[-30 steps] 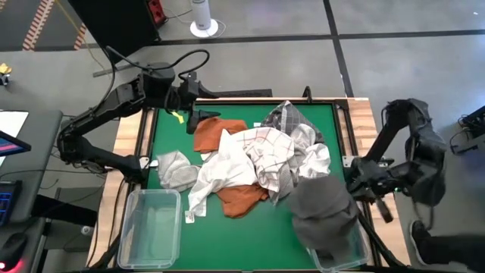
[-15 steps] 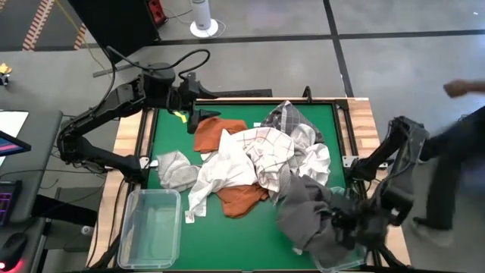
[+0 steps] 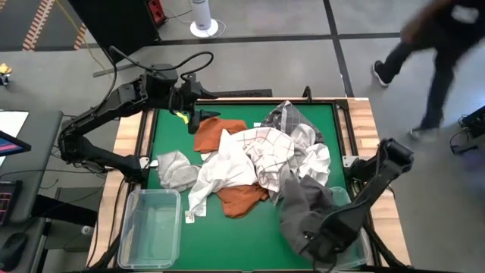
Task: Sort towels by color in basket
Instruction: Put the gray towel into the right transparent bin
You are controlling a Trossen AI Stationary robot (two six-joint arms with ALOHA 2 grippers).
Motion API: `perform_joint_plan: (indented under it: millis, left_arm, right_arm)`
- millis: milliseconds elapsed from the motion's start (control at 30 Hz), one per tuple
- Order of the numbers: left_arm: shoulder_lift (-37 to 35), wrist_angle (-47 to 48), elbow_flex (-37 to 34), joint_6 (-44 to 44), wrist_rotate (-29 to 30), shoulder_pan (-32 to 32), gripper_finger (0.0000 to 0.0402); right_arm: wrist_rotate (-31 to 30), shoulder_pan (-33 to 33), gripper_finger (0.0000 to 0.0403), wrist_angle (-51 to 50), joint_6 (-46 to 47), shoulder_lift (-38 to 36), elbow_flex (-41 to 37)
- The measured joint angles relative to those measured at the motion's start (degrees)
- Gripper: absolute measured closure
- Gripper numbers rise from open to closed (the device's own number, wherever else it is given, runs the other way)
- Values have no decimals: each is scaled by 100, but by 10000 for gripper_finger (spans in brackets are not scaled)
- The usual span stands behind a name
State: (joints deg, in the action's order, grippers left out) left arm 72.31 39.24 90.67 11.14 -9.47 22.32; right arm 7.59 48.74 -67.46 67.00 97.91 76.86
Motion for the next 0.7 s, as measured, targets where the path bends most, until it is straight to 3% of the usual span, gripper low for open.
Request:
perform_joint_plan:
  millis: [300, 500, 700]
  left_arm:
    - [0, 83, 0, 0, -9, -1, 141]
    - [0, 90, 0, 0, -11, 1, 141]
    - [0, 152, 0, 2, -11, -1, 141]
  right_arm:
    - [-160, -155, 326, 56, 295, 66, -6]
    - [-301, -86, 261, -355, 789, -212, -9]
    - [563, 60, 183, -768, 1682, -687, -9]
